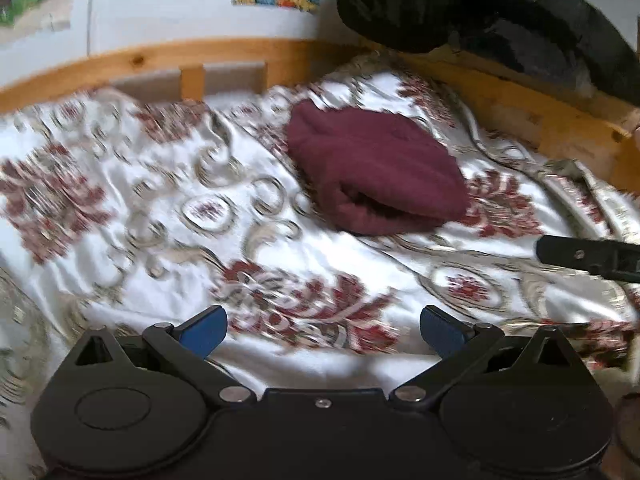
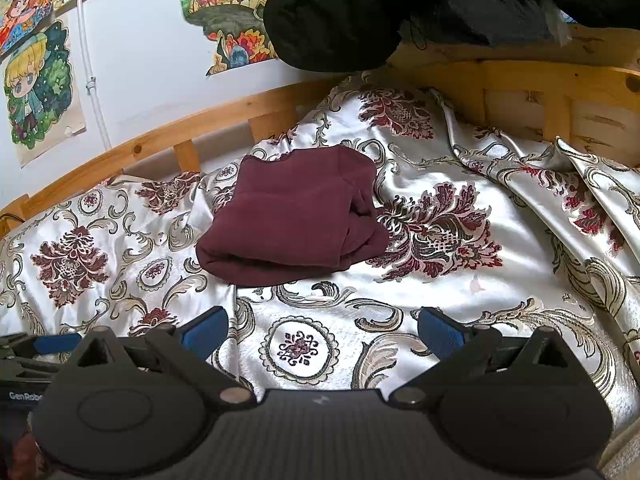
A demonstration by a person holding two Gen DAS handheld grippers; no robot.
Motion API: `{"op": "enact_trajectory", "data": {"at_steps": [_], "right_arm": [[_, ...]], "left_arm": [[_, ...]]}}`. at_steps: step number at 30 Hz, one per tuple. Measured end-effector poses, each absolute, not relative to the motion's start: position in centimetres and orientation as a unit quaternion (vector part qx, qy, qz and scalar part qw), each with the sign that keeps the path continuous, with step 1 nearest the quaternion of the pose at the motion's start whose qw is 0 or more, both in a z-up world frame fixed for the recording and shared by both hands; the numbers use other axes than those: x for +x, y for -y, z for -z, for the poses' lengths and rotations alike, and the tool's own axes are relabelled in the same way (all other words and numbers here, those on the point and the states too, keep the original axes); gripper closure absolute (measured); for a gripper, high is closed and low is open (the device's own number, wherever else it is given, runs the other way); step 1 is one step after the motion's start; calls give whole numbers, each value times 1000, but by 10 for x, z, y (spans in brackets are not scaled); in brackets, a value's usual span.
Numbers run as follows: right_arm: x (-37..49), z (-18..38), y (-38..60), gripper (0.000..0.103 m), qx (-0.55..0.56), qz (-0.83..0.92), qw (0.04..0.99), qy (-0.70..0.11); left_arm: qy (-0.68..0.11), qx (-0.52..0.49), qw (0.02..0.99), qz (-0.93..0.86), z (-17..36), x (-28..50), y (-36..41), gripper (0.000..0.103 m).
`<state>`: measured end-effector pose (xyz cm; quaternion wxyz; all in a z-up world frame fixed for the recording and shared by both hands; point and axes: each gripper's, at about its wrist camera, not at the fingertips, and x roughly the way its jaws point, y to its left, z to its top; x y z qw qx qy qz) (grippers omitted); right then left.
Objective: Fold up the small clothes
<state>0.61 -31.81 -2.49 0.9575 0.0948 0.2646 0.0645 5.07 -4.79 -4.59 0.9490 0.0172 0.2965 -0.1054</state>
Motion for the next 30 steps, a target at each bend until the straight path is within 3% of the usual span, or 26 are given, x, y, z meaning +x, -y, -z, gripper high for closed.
{"op": "enact_trajectory", "data": {"at_steps": [30], "right_arm": [[8, 27, 315, 0, 91, -68, 956, -270]], "left_arm": [[-269, 84, 958, 46, 45, 45, 55, 1]]}}
